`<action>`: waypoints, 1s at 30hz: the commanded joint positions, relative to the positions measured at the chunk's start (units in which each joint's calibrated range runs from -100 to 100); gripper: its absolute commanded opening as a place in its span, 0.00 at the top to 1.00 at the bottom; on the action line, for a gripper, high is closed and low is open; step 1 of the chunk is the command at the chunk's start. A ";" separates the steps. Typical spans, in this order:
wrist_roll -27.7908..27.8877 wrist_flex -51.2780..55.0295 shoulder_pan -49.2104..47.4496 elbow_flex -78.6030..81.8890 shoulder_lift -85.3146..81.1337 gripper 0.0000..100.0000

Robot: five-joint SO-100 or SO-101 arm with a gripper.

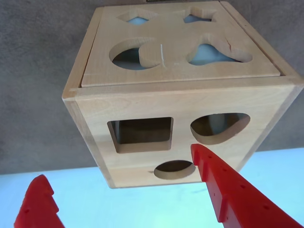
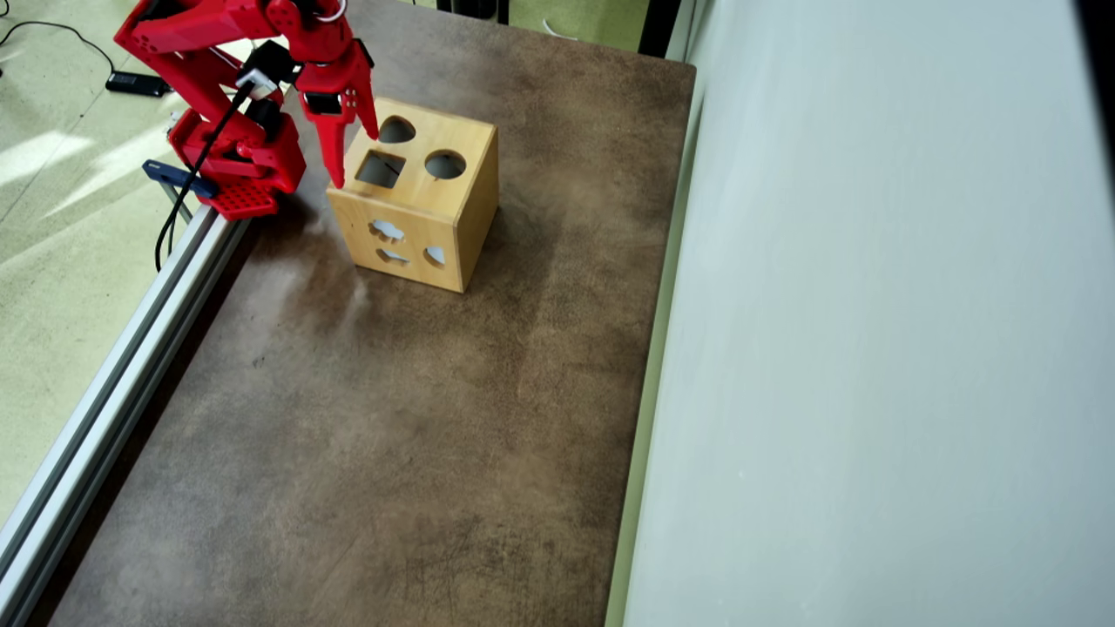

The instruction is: Pick and place the red cube on the square hole

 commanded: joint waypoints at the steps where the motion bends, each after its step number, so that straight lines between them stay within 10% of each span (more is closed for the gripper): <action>1: 0.10 -0.46 -0.23 -1.22 -3.79 0.56; 19: 11.14 -0.46 -0.38 -1.31 -17.64 0.56; 30: 32.72 -0.54 -0.38 -1.31 -19.84 0.56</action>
